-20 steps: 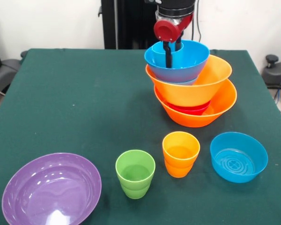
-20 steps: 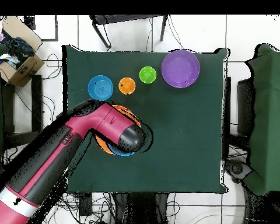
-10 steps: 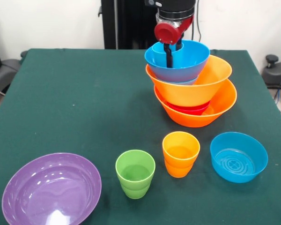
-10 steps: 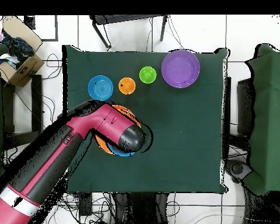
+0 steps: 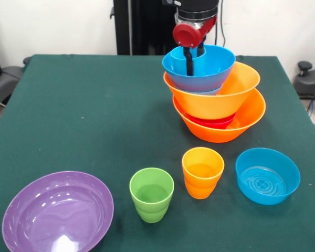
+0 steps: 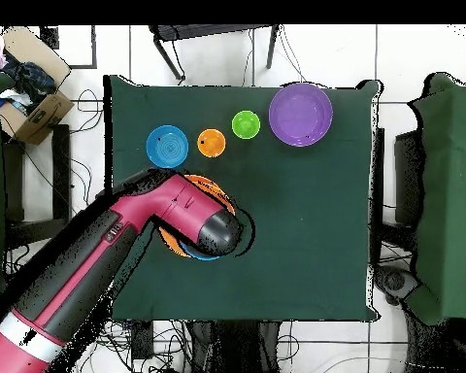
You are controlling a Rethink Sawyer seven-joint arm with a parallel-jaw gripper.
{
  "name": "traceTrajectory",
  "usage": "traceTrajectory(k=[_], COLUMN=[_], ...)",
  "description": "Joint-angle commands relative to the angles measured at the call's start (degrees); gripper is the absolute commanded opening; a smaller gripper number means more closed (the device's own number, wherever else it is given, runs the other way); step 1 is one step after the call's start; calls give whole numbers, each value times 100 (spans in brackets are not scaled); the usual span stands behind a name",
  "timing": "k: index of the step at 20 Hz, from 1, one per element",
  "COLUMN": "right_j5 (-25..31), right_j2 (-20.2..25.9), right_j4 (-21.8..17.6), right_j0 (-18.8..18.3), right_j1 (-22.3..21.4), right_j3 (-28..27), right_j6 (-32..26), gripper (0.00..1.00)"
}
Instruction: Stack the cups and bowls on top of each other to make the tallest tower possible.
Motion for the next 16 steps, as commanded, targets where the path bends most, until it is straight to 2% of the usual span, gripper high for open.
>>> traceTrajectory(k=[1, 16], right_j5=[-180, -35], right_j2=[759, 616], right_j4=[-172, -425], right_j0=[49, 55], right_j1=[-20, -170], right_j3=[233, 308], right_j6=[337, 482], gripper=[100, 100])
